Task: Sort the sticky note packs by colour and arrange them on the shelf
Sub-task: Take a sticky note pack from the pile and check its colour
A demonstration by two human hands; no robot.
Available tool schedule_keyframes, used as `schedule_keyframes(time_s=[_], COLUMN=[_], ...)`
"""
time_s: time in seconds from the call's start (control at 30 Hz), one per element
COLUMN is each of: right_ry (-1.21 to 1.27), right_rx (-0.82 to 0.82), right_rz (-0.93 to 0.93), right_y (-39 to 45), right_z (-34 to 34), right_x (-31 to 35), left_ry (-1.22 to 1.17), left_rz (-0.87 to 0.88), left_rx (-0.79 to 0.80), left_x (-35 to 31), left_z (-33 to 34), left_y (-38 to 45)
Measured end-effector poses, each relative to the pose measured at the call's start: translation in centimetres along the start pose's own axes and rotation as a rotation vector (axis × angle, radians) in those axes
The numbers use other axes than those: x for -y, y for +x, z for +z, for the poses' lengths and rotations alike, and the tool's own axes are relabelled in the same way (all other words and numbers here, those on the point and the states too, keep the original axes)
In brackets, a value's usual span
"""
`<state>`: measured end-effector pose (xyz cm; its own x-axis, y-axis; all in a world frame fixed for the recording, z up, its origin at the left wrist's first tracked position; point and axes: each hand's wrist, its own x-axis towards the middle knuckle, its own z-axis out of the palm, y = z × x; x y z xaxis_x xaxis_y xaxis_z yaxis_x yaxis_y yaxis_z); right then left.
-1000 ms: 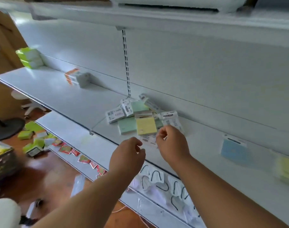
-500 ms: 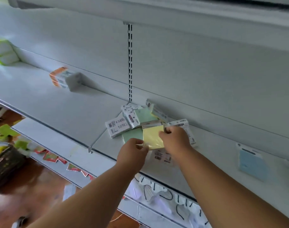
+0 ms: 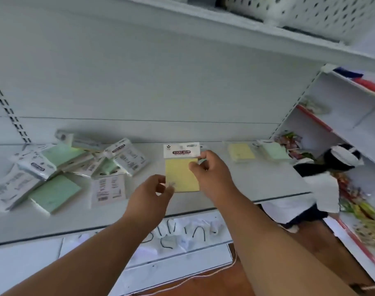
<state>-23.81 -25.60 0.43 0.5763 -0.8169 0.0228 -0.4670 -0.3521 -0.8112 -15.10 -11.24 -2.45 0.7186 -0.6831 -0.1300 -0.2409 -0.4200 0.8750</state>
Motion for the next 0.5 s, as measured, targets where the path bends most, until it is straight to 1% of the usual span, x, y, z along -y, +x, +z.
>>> schedule_keyframes(time_s=[0.13,0.27,0.37,0.5], right_ry=[-0.105,-0.168,-0.246,-0.324], right_rx=[-0.084,-0.081,-0.038,-0.005], right_rz=[0.094,0.163,0.150,0.080], right_y=[1.6,5.2,8.9,14.8], right_z=[-4.1,-8.3,-12.0,-15.8], right_x=[-5.4,-11.3,-14.3,-15.4], left_ry=[0.109,0.202,0.189,0.198], left_rz=[0.064,0.080,0.016,-0.024], left_rx=[0.057,0.095,0.049,-0.075], left_x=[-2.3,-4.8,-7.5,-11.1], left_z=[5.5,13.0,18.4,22.8], left_y=[2.0,4.2,5.9,9.1])
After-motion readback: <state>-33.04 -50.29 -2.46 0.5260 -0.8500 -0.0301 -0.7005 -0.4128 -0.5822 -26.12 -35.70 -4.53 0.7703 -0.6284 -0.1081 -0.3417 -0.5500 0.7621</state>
